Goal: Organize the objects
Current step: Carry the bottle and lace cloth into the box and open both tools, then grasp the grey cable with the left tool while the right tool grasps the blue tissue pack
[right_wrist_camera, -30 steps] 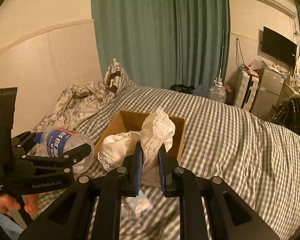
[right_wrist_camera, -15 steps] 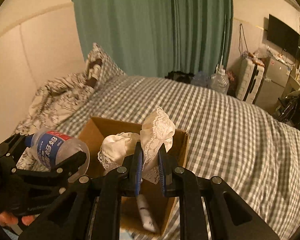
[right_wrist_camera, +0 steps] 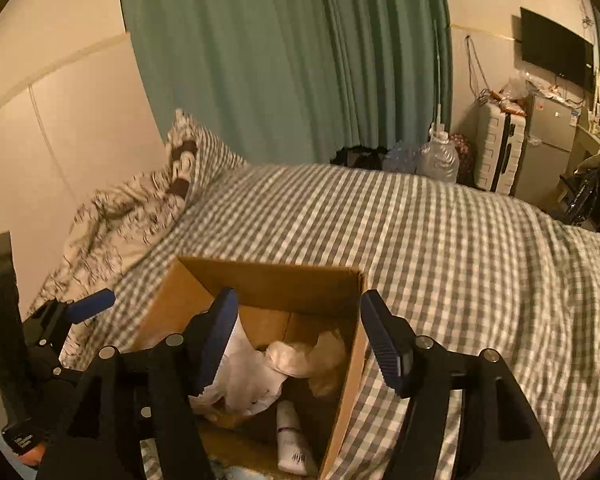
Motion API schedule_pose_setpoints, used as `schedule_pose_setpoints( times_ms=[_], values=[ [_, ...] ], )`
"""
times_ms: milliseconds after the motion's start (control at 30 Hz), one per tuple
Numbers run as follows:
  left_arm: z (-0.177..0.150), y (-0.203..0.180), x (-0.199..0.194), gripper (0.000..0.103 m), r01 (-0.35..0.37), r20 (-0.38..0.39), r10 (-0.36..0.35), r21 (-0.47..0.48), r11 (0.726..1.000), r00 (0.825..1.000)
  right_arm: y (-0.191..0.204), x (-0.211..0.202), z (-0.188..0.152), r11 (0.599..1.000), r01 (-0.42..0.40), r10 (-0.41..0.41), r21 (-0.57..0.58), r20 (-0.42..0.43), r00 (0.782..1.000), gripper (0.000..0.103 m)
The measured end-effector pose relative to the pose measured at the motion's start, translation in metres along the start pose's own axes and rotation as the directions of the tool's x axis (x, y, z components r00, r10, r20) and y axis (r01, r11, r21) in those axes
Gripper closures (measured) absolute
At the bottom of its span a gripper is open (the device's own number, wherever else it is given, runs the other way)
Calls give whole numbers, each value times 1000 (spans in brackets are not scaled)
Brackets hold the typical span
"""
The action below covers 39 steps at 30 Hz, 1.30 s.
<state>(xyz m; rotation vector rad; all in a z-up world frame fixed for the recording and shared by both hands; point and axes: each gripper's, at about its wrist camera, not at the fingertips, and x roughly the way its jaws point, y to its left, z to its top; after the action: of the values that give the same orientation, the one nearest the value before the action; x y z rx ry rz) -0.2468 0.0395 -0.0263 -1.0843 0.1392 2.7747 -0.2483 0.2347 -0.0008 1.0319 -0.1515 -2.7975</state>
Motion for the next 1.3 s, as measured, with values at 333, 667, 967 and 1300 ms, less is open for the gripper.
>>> schedule_pose_setpoints(
  times_ms=[333, 667, 967, 1300],
  values=[
    [0, 12, -81, 0, 15, 70, -12, -39, 999, 997, 20, -96, 2, 998, 24, -19, -55, 100, 995, 24],
    [-35, 16, -136, 0, 17, 89, -12, -55, 998, 996, 40, -161, -31, 993, 58, -44, -104, 132, 990, 22],
    [-66, 9, -144, 0, 8, 81, -6, -28, 1000, 997, 50, -171, -62, 987, 102, -88, -125, 113, 990, 18],
    [-106, 11, -91, 0, 1, -26, -2, -29, 1000, 1000, 39, -120, -100, 985, 132, -129, -111, 37, 991, 13]
  ],
)
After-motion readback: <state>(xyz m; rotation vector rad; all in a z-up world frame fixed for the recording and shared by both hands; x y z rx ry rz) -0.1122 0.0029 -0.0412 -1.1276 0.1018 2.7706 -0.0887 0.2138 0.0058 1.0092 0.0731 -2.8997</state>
